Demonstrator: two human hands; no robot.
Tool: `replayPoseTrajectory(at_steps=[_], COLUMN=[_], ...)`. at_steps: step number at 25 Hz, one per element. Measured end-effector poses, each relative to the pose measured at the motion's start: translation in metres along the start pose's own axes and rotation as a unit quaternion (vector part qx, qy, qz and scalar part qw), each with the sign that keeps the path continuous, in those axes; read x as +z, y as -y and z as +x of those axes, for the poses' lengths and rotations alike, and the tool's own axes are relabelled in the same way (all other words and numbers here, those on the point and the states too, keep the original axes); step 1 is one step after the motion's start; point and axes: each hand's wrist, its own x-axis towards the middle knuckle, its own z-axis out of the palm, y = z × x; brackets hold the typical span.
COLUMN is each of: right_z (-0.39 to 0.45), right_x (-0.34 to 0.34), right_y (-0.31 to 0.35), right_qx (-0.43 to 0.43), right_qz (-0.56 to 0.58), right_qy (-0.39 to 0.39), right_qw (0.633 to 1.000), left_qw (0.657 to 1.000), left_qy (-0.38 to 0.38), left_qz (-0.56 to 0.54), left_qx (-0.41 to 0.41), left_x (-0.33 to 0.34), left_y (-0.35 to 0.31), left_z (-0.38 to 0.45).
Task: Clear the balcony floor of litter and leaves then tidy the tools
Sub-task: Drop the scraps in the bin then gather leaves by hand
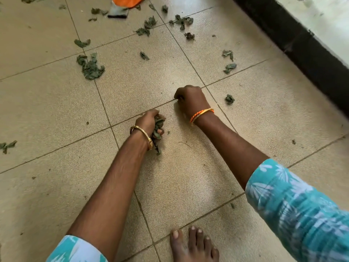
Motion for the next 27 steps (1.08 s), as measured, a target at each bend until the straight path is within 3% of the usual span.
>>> replayPoseTrajectory(at_steps=[4, 6, 12, 15, 18, 21, 24, 25, 27], right_z=[-0.052, -0.068, -0.051, -0.049, -0.058, -0.062, -0.067, -0.068, -0.070], right_x=[-0.017, -0.018, -0.038, -0.042, -0.042, -0.045, -0.049, -0.048, -0.043], right_y=[0.014, 0.018, -0.032, -0.072, -0.087, -0.071, -0.031, -0.019, -0.004], right_qx=[0.098, 0.140, 0.167, 0.186, 0.180, 0.222, 0.222, 0.211, 0.204], right_qz=[0.257, 0.315, 0.195, 0.016, 0.003, 0.142, 0.413, 0.455, 0.440], right_qy=[-0.059, -0.067, -0.072, -0.076, -0.100, -0.155, -0.116, -0.100, -0.086], right_qw=[0.960, 0.936, 0.964, 0.979, 0.978, 0.952, 0.876, 0.859, 0.870], left_qw=[0.994, 0.990, 0.982, 0.986, 0.988, 0.993, 0.994, 0.992, 0.988], left_qy=[0.026, 0.028, 0.022, 0.030, 0.056, 0.069, 0.065, 0.072, 0.093], left_qz=[0.095, 0.118, 0.167, 0.152, 0.140, 0.096, 0.088, 0.097, 0.120], left_qx=[0.047, 0.069, 0.089, 0.056, 0.015, -0.021, -0.030, -0.029, -0.022], left_x=[0.019, 0.032, 0.059, 0.061, 0.059, 0.058, 0.061, 0.062, 0.065], left_y=[0.009, 0.011, -0.002, -0.012, -0.017, -0.015, -0.011, -0.010, -0.009], left_z=[-0.006, -0.009, -0.005, -0.002, -0.002, -0.001, -0.002, -0.002, -0.004])
